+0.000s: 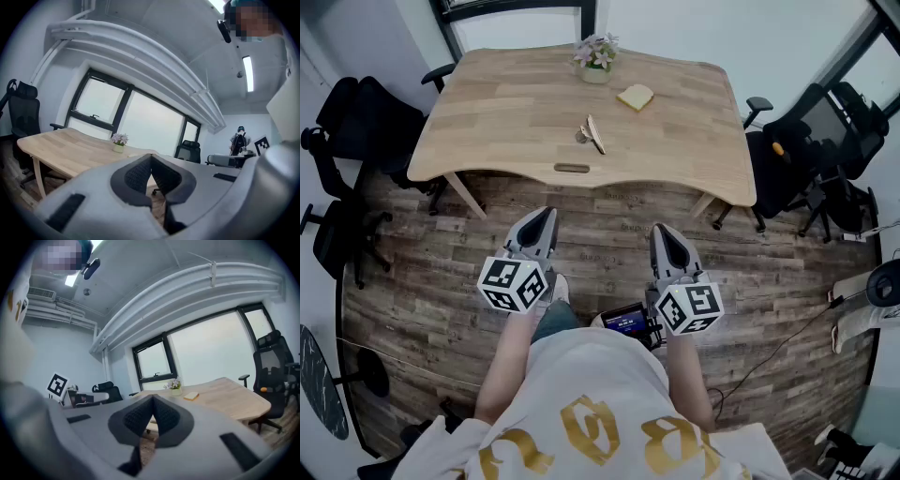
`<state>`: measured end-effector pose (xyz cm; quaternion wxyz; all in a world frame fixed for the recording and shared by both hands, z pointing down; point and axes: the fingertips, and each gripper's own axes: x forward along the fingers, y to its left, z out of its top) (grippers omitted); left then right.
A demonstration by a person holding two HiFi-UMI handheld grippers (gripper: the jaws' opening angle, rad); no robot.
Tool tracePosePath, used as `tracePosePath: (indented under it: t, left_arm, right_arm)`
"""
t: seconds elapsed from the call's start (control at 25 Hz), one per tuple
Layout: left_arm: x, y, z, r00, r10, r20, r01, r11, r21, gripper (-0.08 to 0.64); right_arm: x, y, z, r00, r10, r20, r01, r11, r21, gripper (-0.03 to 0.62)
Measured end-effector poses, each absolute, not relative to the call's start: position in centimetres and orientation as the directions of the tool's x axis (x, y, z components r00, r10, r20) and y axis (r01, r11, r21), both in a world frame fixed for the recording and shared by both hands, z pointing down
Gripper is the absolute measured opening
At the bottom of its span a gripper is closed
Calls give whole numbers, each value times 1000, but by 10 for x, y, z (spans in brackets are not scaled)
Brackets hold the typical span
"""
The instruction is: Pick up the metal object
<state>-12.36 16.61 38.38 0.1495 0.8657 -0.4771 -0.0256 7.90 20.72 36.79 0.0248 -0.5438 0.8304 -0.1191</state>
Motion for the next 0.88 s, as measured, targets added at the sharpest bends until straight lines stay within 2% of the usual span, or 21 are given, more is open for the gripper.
tracePosePath:
  t: [0.2, 0.48, 0.68, 0.88]
  left_arm:
    - [-118, 167, 382, 564, -821, 84, -801, -520, 298, 19]
    - [-120, 171, 384, 523, -847, 96, -836, -488, 251, 19]
    - [-126, 176, 363, 504, -864, 0, -831, -485, 271, 19]
    - [-126, 173, 365, 495, -869, 2, -828, -471, 304, 18]
  right_arm:
    - [81, 207, 369, -410, -907, 92, -898, 384, -214, 9]
    - [84, 212, 372, -414, -906, 92, -897, 389, -210, 9]
    - [89, 215, 369, -423, -905, 42, -877, 398, -271, 9]
    - [91, 216, 376, -425, -903, 62, -880, 396, -261, 10]
